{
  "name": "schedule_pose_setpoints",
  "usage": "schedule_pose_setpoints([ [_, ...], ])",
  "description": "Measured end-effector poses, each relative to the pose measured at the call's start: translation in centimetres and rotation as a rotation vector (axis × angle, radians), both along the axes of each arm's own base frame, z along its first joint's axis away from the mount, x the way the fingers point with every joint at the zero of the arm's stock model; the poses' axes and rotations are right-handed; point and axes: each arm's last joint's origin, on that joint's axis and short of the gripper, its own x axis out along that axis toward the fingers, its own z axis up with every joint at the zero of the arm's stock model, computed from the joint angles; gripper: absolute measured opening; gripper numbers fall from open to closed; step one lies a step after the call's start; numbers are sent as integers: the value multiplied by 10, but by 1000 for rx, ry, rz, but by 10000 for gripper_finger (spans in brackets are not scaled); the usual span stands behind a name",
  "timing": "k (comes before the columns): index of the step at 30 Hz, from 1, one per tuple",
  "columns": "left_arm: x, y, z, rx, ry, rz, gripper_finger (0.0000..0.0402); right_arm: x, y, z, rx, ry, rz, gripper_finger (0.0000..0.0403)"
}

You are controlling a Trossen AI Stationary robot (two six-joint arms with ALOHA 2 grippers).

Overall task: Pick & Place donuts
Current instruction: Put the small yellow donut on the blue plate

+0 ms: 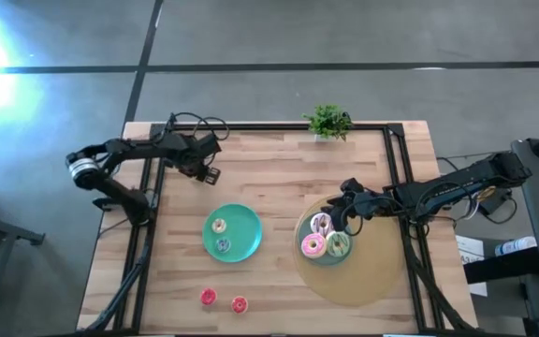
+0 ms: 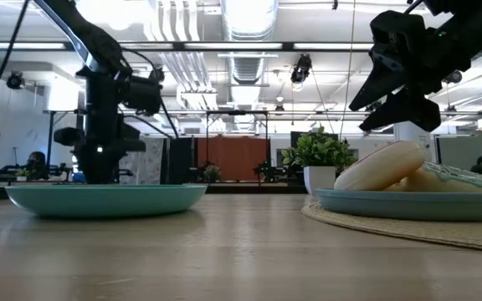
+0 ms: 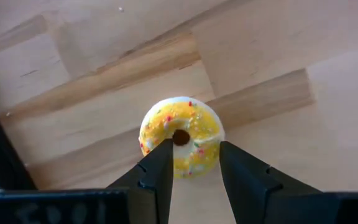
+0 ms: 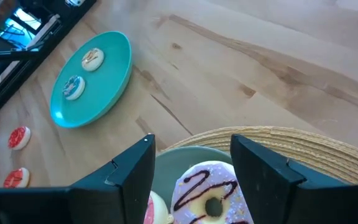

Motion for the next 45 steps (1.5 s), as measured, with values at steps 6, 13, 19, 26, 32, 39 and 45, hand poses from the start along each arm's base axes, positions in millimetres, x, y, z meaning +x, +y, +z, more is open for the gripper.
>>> schedule_pose_setpoints([
  [6,8,6,-18,-19,43,-55,105,0,0,0,13,-4,-10,201],
  [13,11,8,-23,-26,46,-89,59,0,0,0,18,-6,-15,201],
  [19,11,6,-11,17,-22,-90,4,0,0,0,17,-6,-14,201],
  [26,29,-45,29,47,-257,-182,1,0,0,0,4,-1,-4,201],
  [32,56,-120,44,41,-392,-306,0,0,0,0,-14,4,12,201],
  [39,80,-161,21,-15,-312,-311,0,0,0,-1,-31,15,44,201],
  [45,104,-167,9,9,-251,-309,14,0,1,-1,-26,20,71,201],
])
